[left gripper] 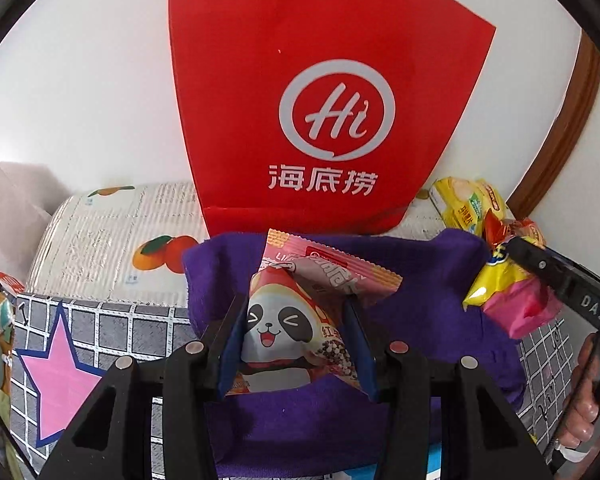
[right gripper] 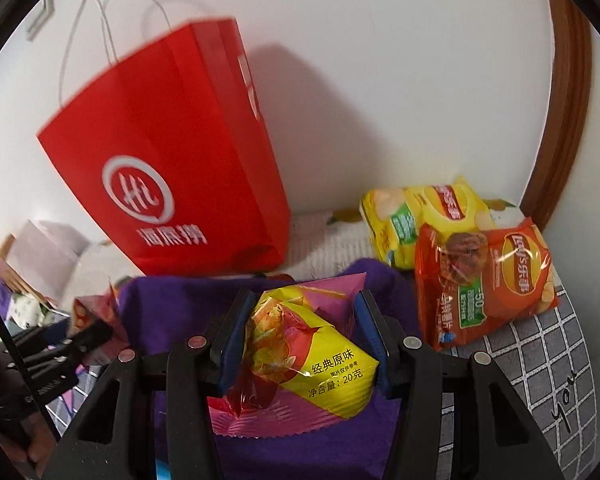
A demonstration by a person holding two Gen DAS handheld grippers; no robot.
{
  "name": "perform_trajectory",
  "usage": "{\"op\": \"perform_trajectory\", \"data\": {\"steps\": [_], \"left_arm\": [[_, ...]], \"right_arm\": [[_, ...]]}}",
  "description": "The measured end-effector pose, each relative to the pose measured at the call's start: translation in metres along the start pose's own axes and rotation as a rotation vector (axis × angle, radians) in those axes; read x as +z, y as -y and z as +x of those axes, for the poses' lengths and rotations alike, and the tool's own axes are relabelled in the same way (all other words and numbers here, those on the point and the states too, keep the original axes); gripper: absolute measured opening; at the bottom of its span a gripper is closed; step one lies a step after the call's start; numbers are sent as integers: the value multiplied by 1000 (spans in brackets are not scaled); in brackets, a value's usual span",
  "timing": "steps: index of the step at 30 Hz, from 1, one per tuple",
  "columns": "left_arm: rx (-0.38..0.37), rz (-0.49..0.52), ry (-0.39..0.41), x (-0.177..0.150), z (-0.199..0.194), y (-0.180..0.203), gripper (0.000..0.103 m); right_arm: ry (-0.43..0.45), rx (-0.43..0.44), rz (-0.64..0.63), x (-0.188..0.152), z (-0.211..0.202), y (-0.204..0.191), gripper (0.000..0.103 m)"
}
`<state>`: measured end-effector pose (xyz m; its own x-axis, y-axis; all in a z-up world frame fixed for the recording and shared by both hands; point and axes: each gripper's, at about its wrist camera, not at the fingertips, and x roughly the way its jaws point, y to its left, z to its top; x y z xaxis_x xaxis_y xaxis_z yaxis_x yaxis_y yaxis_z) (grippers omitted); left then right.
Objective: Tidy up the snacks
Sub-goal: 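Lift both held packets and carry them over the purple towel, then open the right tool to drop the pink-yellow bag onto the towel while the left holds the panda packet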
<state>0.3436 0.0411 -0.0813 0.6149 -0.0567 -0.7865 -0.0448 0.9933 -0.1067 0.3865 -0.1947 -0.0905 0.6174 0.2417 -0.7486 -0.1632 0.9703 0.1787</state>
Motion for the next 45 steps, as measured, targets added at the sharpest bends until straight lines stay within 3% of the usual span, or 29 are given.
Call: {"op": "perform_trajectory", "data": {"steps": [12, 45], "left_arm": [[-12, 5, -10, 1, -1, 2, 45], [3, 3, -39, 0, 4, 1, 45]], "right_arm": [[-89, -61, -9, -5, 25, 5, 51], [-162, -132, -41, -12, 47, 8, 53]]}}
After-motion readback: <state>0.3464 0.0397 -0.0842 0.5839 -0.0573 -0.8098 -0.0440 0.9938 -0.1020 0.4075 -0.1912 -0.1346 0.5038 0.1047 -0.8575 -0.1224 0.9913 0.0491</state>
